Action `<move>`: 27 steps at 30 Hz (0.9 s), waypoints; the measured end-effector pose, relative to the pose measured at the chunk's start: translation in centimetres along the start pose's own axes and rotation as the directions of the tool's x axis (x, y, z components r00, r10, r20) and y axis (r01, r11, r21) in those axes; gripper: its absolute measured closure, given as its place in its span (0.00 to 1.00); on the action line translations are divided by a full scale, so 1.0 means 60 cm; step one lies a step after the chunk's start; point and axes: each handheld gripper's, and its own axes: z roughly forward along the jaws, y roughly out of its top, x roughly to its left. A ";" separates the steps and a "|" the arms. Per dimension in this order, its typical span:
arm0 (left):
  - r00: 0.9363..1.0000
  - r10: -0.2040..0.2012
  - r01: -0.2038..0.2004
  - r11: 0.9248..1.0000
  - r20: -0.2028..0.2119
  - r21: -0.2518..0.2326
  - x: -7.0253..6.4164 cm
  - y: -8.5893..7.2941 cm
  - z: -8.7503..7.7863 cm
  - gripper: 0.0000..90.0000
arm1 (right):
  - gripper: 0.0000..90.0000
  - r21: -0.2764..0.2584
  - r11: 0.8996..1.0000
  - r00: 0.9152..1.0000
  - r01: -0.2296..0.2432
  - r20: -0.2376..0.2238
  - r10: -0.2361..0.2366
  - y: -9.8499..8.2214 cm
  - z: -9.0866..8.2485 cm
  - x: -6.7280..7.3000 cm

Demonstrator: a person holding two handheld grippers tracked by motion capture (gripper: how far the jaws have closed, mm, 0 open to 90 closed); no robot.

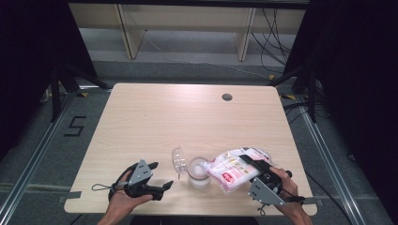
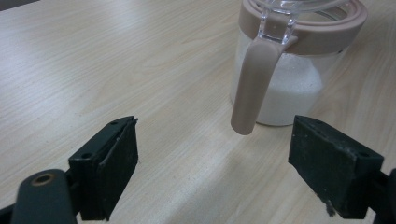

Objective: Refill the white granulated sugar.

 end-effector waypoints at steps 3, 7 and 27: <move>1.000 0.014 -0.014 1.000 0.000 0.000 0.001 0.001 0.000 0.17 | 0.86 -0.028 1.000 1.000 0.007 0.003 -0.007 0.000 0.001 -0.004; 1.000 -0.005 0.005 1.000 -0.005 0.003 -0.001 0.000 0.001 0.17 | 0.86 -0.050 0.999 1.000 -0.016 -0.002 0.016 -0.002 0.002 -0.006; 1.000 0.009 -0.009 1.000 -0.004 -0.009 0.002 0.001 0.000 0.17 | 0.87 -0.094 0.965 0.969 -0.244 -0.061 0.239 -0.014 0.018 0.001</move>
